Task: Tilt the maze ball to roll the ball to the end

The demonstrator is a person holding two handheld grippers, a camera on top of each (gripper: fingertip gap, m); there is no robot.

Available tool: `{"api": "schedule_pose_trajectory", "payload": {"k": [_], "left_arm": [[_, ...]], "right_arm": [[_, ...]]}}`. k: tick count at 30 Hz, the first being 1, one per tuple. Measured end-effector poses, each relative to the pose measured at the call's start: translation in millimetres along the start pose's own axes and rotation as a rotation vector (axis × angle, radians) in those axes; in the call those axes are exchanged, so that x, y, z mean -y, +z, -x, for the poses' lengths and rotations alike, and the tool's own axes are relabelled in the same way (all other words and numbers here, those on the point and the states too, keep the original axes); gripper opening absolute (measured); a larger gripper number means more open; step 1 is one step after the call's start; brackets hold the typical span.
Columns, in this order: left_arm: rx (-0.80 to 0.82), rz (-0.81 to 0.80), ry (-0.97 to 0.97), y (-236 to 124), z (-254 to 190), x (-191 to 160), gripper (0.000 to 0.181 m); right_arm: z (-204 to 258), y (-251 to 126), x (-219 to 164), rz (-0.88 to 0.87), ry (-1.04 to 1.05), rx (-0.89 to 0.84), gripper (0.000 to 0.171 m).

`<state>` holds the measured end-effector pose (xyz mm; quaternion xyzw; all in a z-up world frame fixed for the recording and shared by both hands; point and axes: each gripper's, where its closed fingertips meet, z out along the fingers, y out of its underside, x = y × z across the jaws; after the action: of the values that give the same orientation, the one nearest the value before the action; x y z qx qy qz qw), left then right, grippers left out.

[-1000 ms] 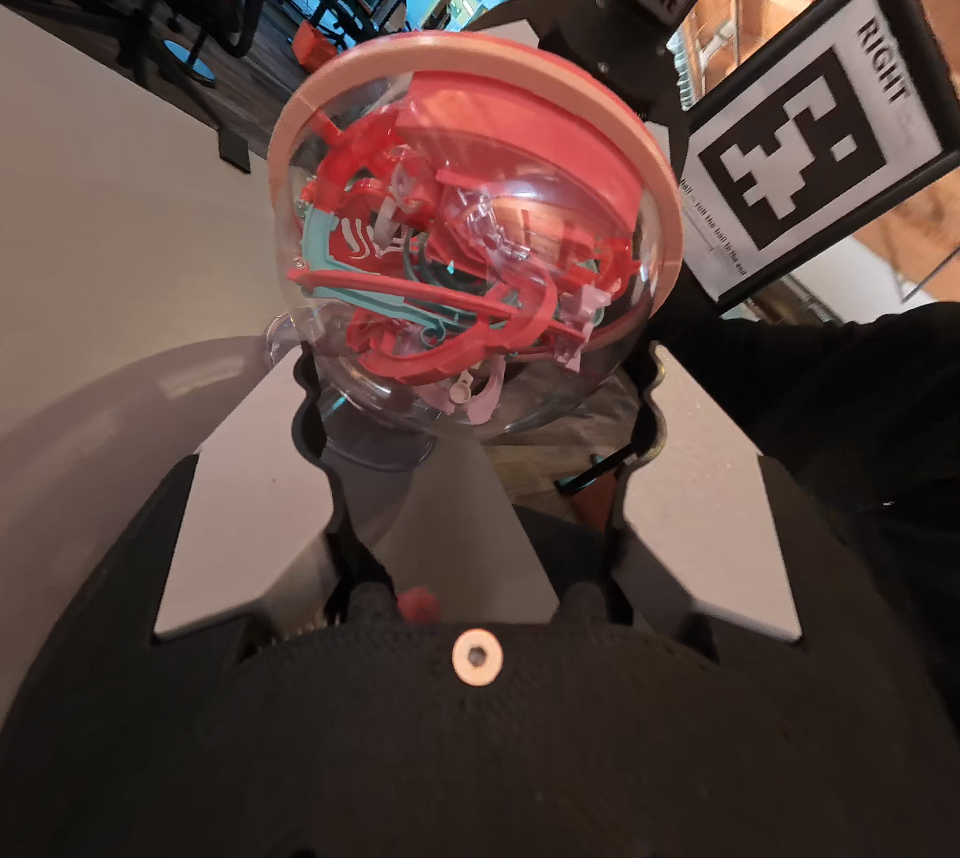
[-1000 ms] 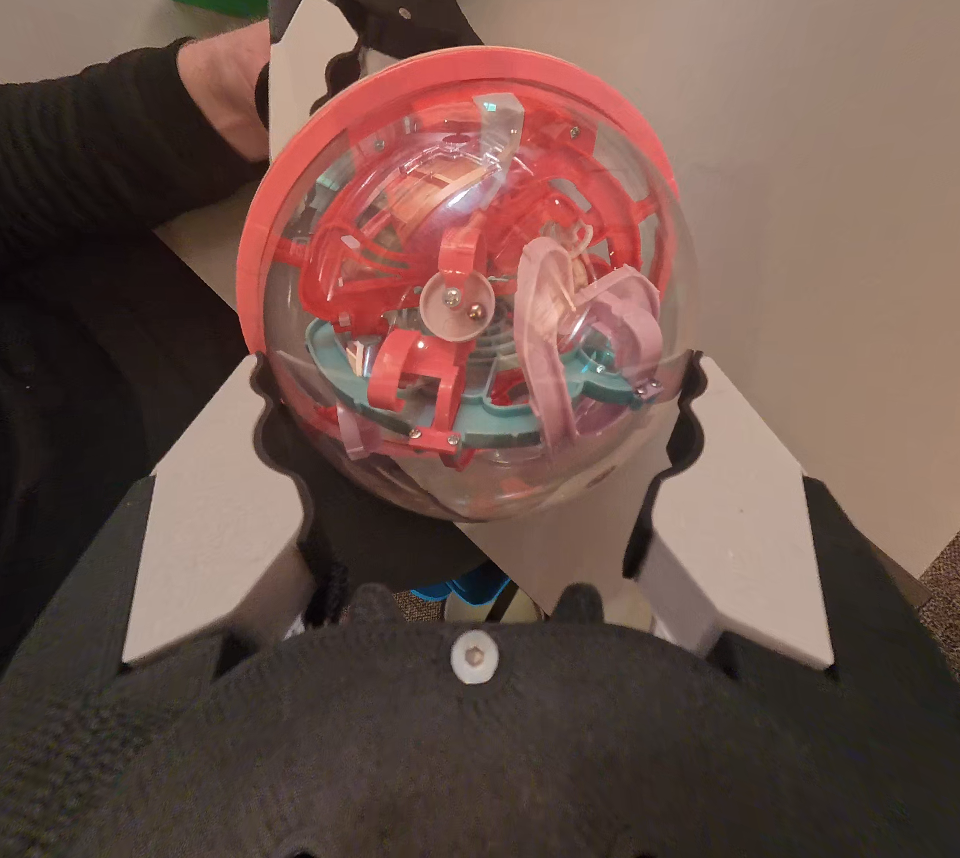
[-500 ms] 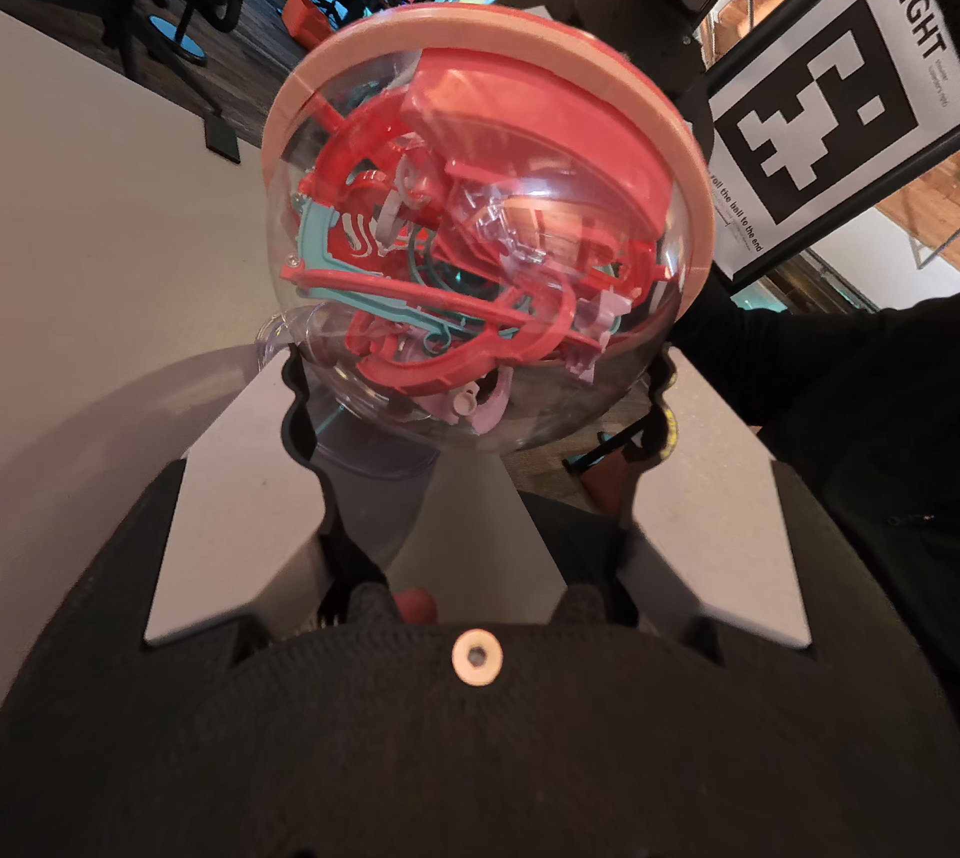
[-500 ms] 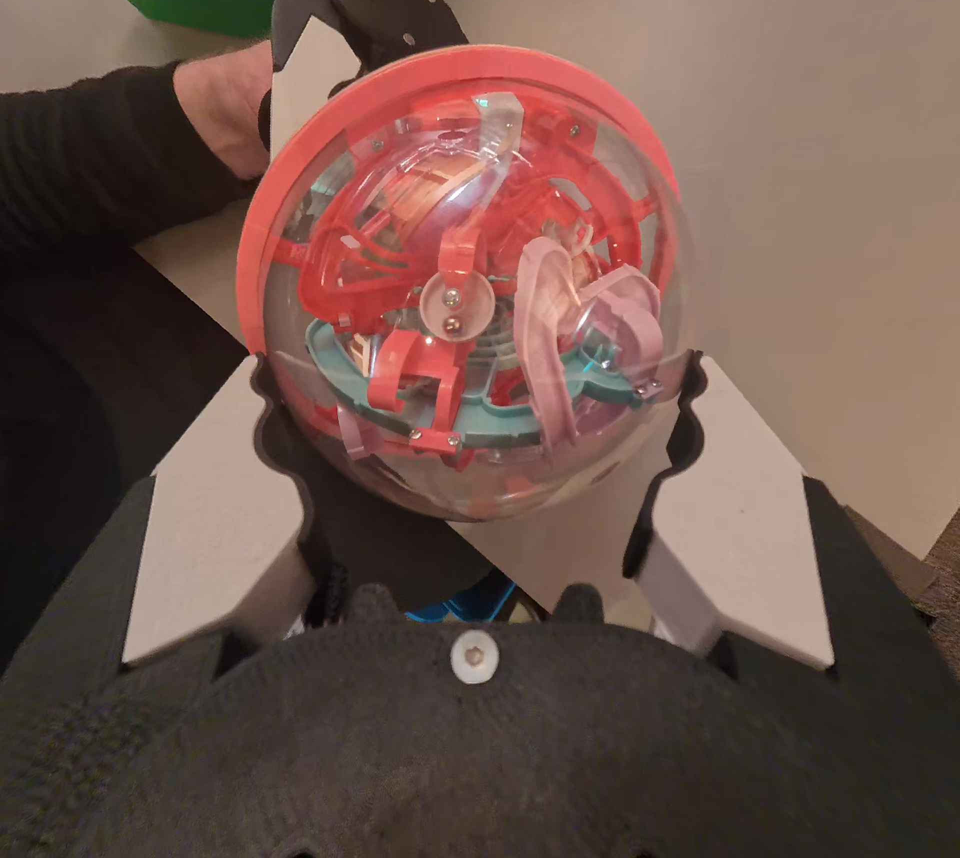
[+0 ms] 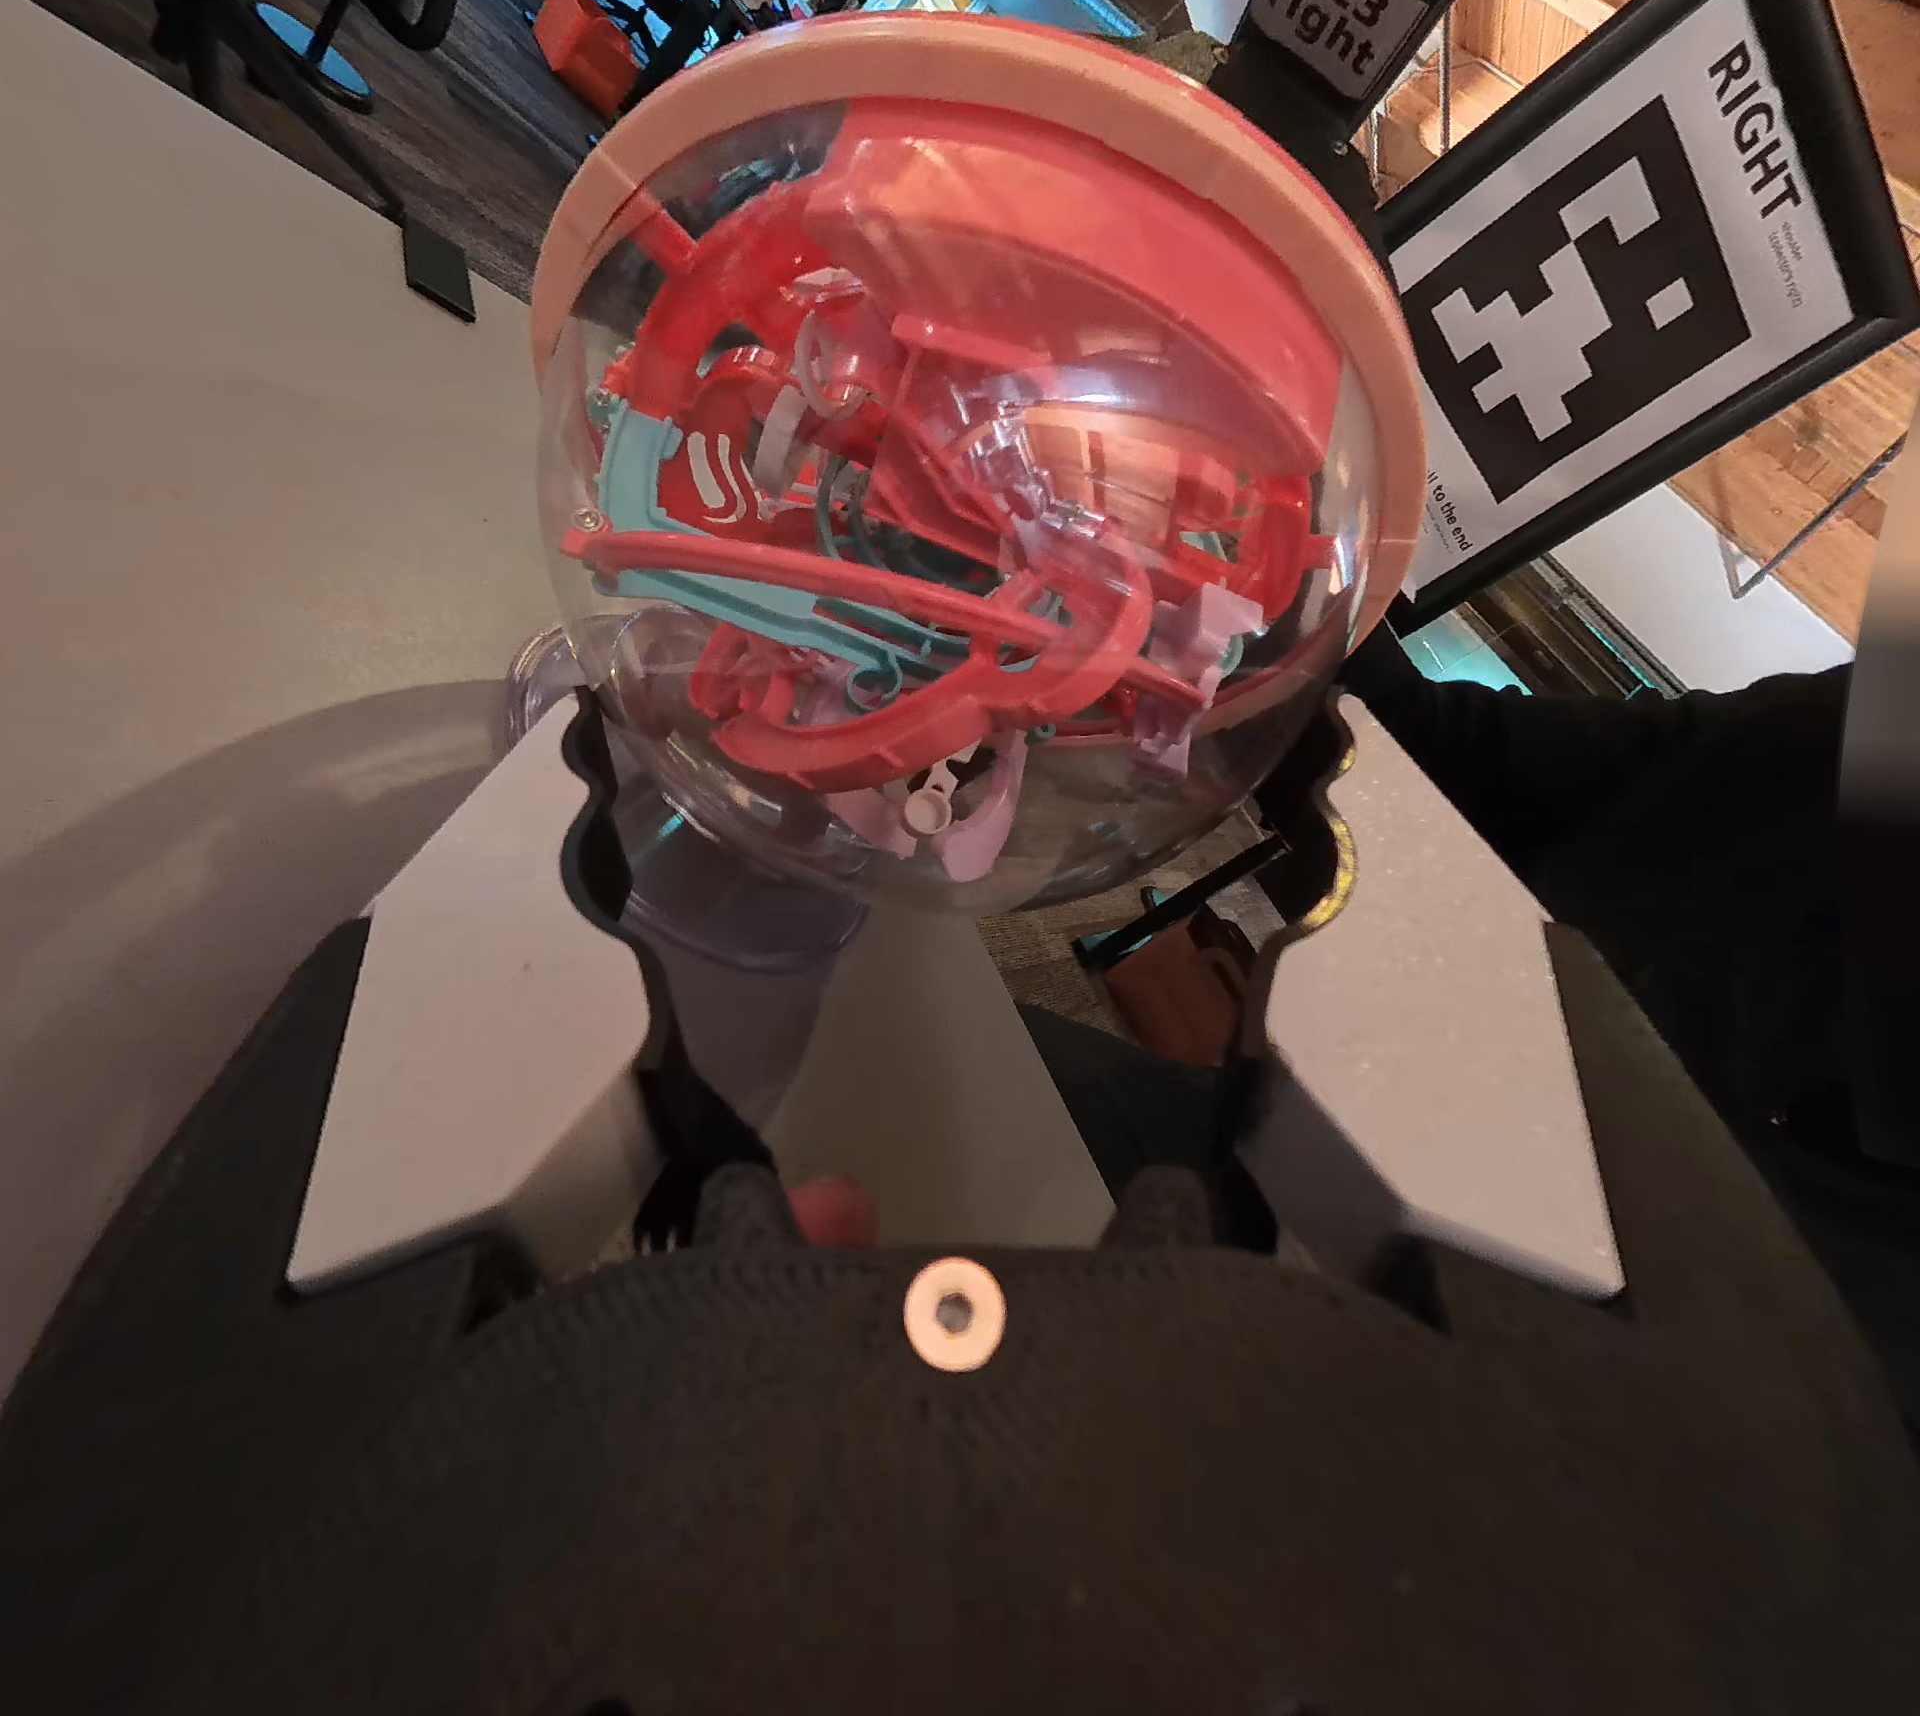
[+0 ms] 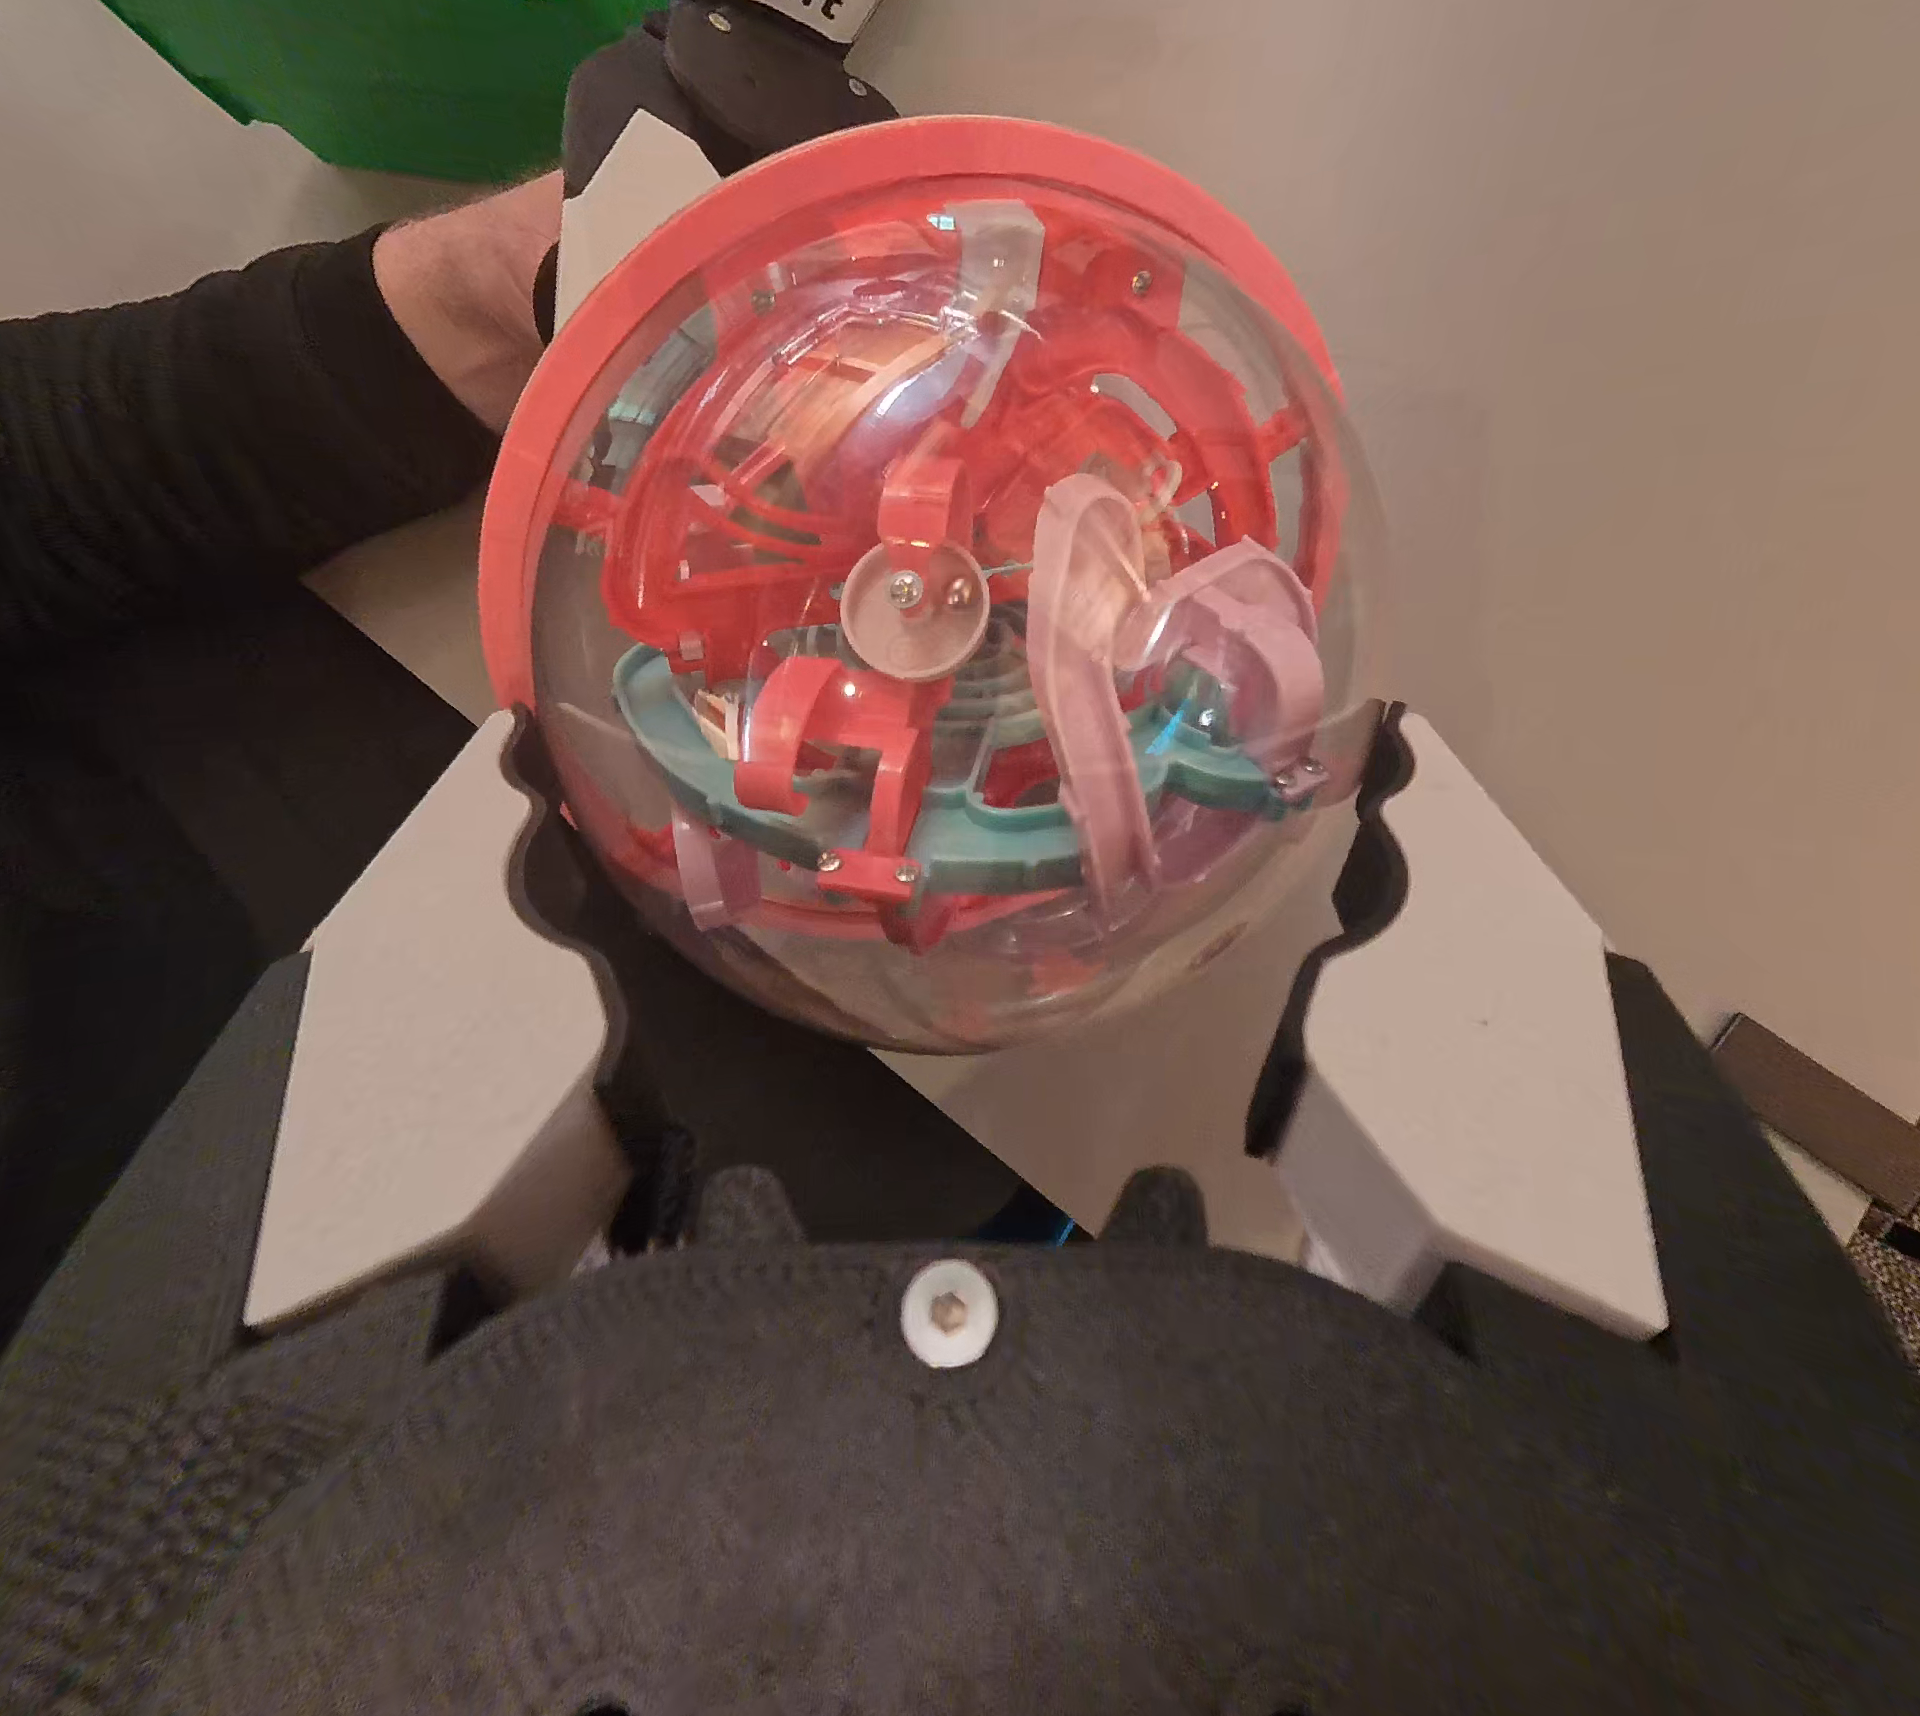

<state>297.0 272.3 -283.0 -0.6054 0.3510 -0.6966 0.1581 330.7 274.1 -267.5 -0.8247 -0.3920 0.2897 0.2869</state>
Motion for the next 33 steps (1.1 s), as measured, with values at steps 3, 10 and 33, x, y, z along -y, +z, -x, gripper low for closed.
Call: {"api": "schedule_pose_trajectory", "payload": {"k": [3, 10, 33], "left_arm": [[-0.002, 0.002, -0.002, 0.3, 0.1, -0.3, 0.127], [-0.005, 0.002, -0.009, 0.2, 0.4, -0.3, 0.127], [0.005, 0.037, 0.043, 3.6, -1.6, -5.3, 0.132]], "right_arm": [[-0.1, 0.0, 0.1, 0.000, 0.000, 0.000, 0.148], [-0.7, 0.3, 0.8, -0.001, 0.002, 0.003, 0.148], [4.2, 0.4, 4.0, -0.126, -0.073, -0.046, 0.147]]}}
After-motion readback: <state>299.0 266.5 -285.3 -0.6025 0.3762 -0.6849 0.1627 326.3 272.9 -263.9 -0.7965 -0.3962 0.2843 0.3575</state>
